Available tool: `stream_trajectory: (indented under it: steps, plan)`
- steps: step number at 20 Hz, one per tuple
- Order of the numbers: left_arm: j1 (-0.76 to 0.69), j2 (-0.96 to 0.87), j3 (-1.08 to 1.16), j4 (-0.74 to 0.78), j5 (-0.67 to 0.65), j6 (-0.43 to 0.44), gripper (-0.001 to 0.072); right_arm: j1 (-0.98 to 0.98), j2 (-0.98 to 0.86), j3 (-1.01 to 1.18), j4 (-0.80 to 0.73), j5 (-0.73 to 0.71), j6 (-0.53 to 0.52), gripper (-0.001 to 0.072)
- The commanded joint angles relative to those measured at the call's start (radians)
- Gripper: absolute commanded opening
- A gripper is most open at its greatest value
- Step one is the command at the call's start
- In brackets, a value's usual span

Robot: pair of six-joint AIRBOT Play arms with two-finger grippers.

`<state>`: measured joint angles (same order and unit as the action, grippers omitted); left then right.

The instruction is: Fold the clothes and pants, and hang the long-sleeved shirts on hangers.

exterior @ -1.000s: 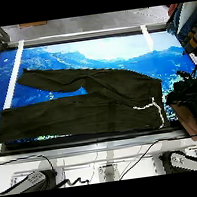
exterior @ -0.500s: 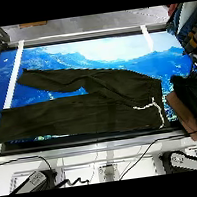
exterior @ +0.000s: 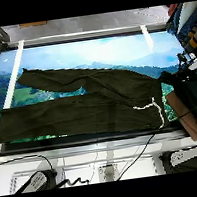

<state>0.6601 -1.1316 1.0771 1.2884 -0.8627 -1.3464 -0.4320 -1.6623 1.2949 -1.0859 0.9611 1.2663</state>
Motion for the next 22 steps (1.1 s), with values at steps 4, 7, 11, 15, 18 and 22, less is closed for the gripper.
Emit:
stream_trajectory:
  steps: [4,7,11,15,18,22]
  plan:
    - [-0.081,-0.004,0.001,-0.027,0.096,0.0,0.0697,0.0,-0.105,0.028,0.093,0.054,-0.119,0.0434]
    - [-0.132,-0.039,0.001,-0.072,0.132,0.0,0.0696,0.004,-0.104,0.051,0.205,0.053,-0.238,0.0134]
    - [-0.214,-0.128,0.001,-0.255,0.281,0.0,0.0694,0.002,-0.104,0.168,0.184,0.074,-0.237,0.0023]
    - [-0.297,-0.229,0.001,-0.295,0.371,-0.001,0.0693,0.002,-0.104,0.279,0.184,0.01,-0.227,0.0023]
    - [-0.33,-0.305,0.001,-0.295,0.439,-0.097,0.0691,0.002,-0.105,0.288,0.132,-0.073,-0.131,0.0023]
    - [-0.336,-0.4,0.002,-0.295,0.515,-0.167,0.0635,0.003,-0.105,0.288,0.048,-0.104,-0.089,0.0023]
